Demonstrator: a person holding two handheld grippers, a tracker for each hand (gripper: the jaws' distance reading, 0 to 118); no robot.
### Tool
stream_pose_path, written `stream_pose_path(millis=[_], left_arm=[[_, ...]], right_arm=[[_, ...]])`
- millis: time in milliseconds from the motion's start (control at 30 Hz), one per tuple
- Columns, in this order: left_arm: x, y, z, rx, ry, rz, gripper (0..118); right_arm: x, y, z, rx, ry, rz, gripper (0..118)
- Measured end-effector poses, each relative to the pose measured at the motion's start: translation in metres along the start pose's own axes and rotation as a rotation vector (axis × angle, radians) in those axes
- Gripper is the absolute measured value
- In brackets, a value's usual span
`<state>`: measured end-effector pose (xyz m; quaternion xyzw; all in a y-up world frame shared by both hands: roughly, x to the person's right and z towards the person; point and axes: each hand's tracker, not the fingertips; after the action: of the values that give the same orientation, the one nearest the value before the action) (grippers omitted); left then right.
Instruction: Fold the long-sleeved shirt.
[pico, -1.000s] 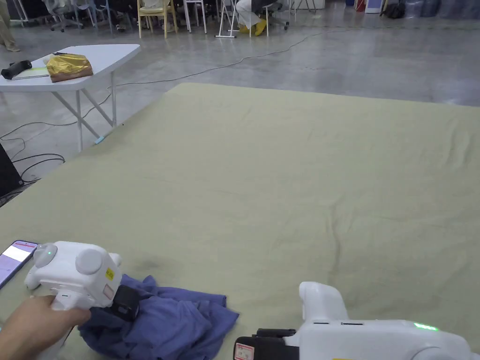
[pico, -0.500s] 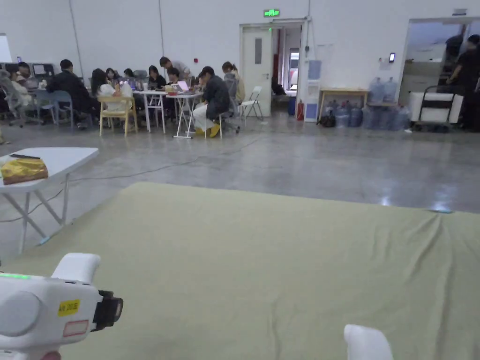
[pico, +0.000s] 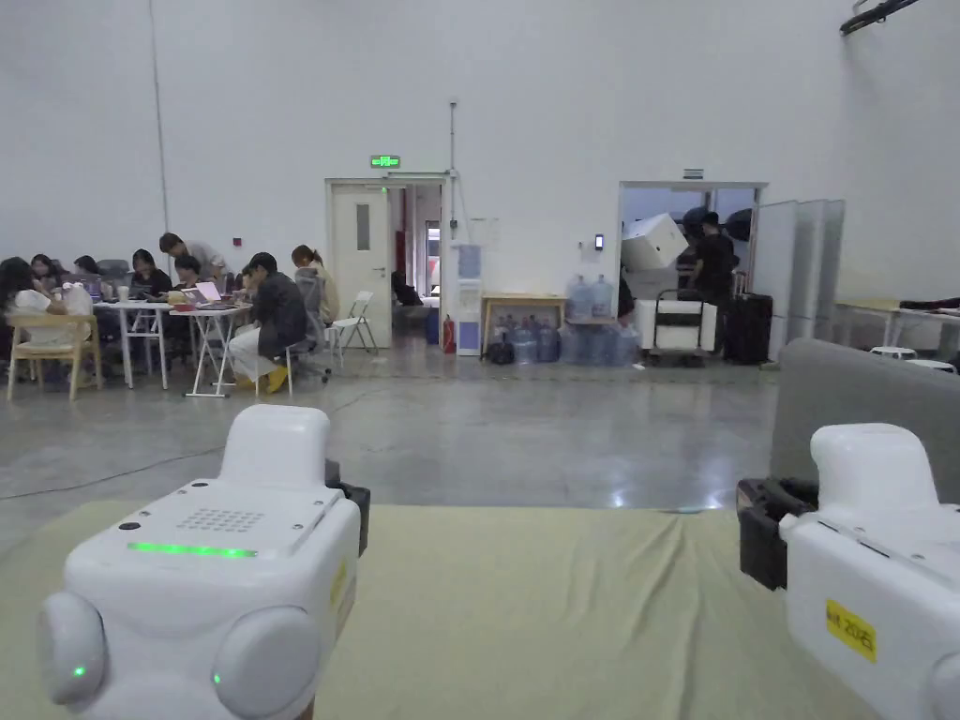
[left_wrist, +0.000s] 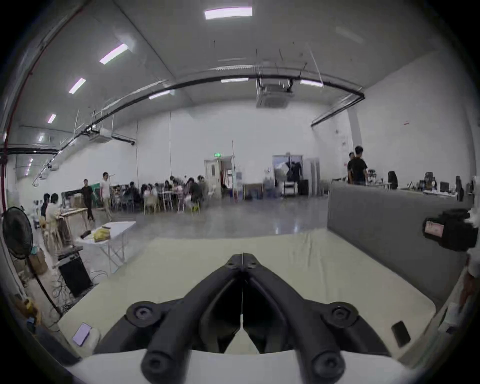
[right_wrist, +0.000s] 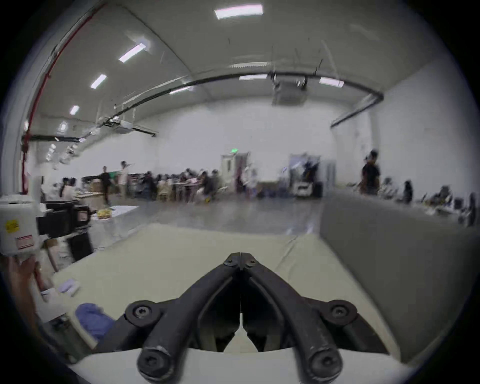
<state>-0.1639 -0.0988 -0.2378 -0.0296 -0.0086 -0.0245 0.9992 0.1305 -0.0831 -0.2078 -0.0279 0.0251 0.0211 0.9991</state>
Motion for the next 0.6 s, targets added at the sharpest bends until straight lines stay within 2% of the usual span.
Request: stream_pose_path(millis=[167, 300, 333, 367, 400, 433, 467, 500, 600], left_arm=[[0.027, 0.004, 0.009, 0.026, -0.002, 0.002, 0], [0.033, 0.009, 0.015, 0.016, -0.035, 0.043, 0], [0.033, 0.009, 0.017, 0.03, -0.035, 0.053, 0], [0.033, 0.012, 0.02, 0.055, -0.028, 0.066, 0], [0.033, 0.013, 0.023, 0.077, -0.025, 0.066, 12], [0.033, 0.013, 0.023, 0.077, -0.02, 0.059, 47], [0.033, 0.013, 0.022, 0.07, -0.018, 0.048, 109], [0.033, 0.011, 0.023, 0.13, -0.008, -0.004, 116], [0.033, 0.004, 0.013, 0.072, 0.027, -0.017, 118]], right_arm=[[0.008, 0.009, 0.017, 0.077, -0.05, 0.022, 0], [0.011, 0.008, 0.022, 0.063, -0.009, -0.007, 1], [0.011, 0.008, 0.022, 0.065, -0.005, -0.01, 8], [0.011, 0.008, 0.022, 0.071, -0.013, -0.015, 30], [0.011, 0.009, 0.021, 0.074, -0.048, -0.03, 61], [0.012, 0.011, 0.019, 0.057, -0.081, -0.056, 94], [0.013, 0.012, 0.016, 0.051, -0.068, -0.063, 118], [0.017, 0.01, 0.017, 0.062, -0.033, -0.085, 118], [0.026, 0.01, 0.017, 0.015, 0.079, -0.16, 118]])
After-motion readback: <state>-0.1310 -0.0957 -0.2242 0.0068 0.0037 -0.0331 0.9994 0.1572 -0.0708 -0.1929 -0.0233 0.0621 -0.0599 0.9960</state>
